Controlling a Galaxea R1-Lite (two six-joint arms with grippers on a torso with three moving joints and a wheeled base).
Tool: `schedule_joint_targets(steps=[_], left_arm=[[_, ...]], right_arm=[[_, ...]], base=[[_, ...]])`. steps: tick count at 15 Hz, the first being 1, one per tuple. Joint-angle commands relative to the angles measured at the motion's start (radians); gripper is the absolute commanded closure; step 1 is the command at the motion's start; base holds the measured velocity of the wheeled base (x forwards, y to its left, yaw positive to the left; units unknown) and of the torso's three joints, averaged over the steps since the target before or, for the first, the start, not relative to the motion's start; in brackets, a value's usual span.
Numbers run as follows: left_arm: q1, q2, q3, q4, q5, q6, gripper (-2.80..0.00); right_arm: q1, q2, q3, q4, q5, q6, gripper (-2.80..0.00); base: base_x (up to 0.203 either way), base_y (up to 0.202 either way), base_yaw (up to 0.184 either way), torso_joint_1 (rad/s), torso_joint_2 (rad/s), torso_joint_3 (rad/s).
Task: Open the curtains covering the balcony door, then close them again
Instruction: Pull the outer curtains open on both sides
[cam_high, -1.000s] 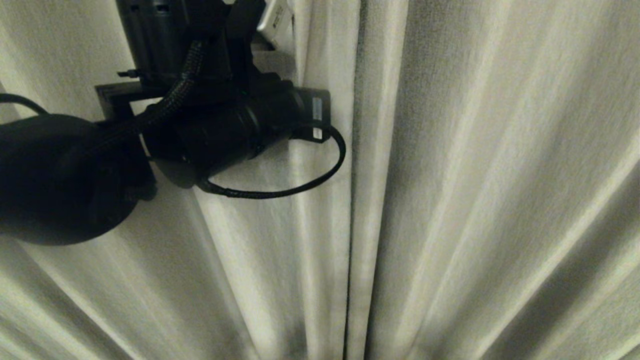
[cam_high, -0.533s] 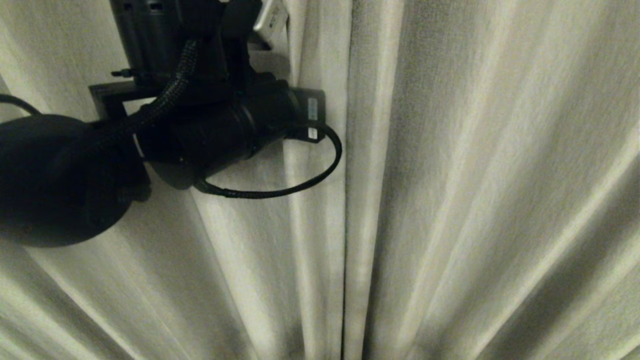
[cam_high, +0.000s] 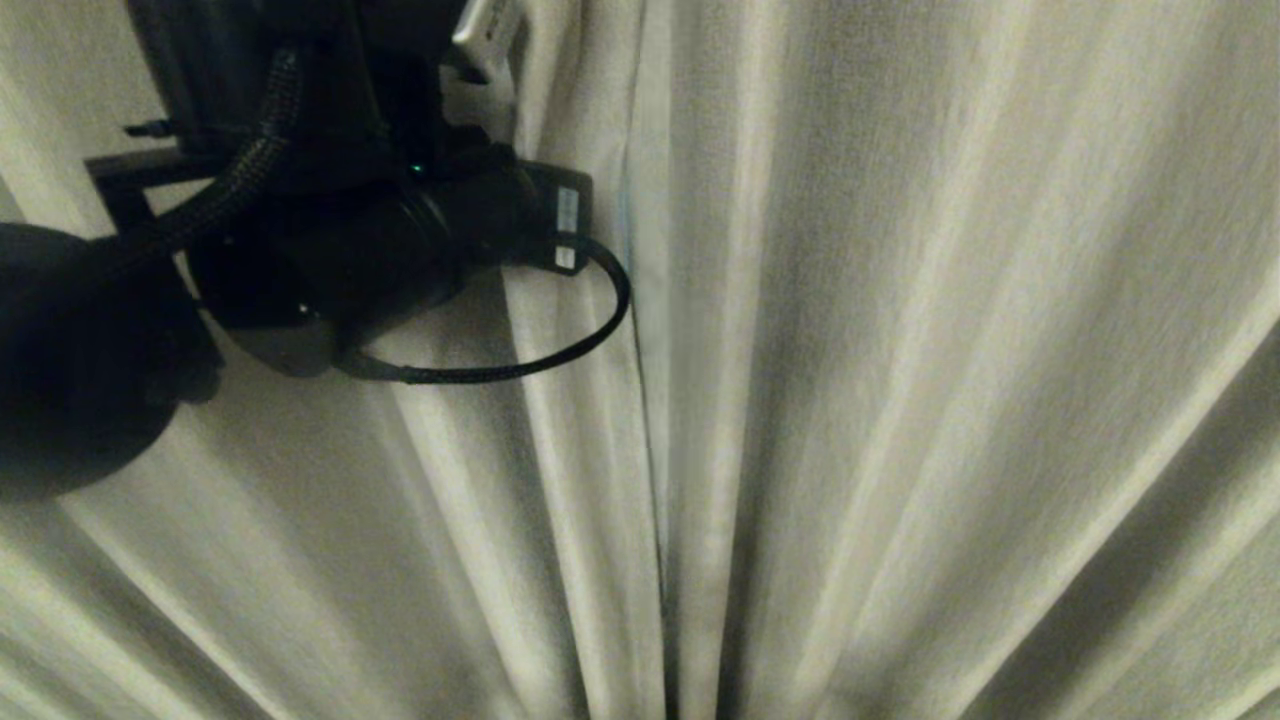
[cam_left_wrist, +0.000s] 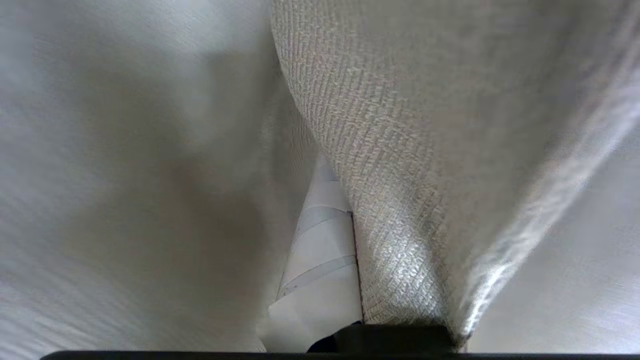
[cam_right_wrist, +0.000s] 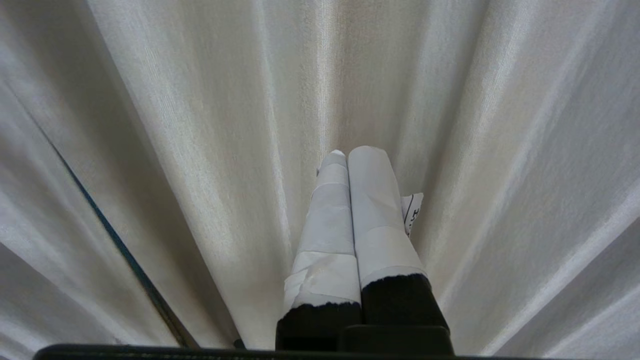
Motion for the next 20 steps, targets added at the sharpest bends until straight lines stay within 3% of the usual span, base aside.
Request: schedule_joint_targets(steps=[1, 11, 16, 20], left_arm=[[0.021, -0.033, -0.007, -0.005, 0.005, 0.013, 0.00], [0.207, -0.140, 0.030, -0.006, -0.004, -0.020, 0.00], [0.403, -0.193, 0.081, -0.006, -0.021, -0.084, 0.00], [0.638, -0.208, 0.088, -0.006, -0.183, -0.113, 0.00]], right_arm=[[0.000, 0.000, 0.000, -0.001, 0.000, -0.001, 0.00], [0.000, 0.000, 0.000, 0.000, -0.001, -0.001, 0.00], [0.000, 0.000, 0.000, 0.001, 0.000, -0.001, 0.00], [0.000, 0.000, 0.000, -0.001, 0.001, -0.001, 0.00]], base=[[0.000, 0.000, 0.000, 0.000, 0.00, 0.000], [0.000, 0.000, 0.000, 0.000, 0.00, 0.000], [0.000, 0.000, 0.000, 0.000, 0.00, 0.000], [0.000, 0.000, 0.000, 0.000, 0.00, 0.000]])
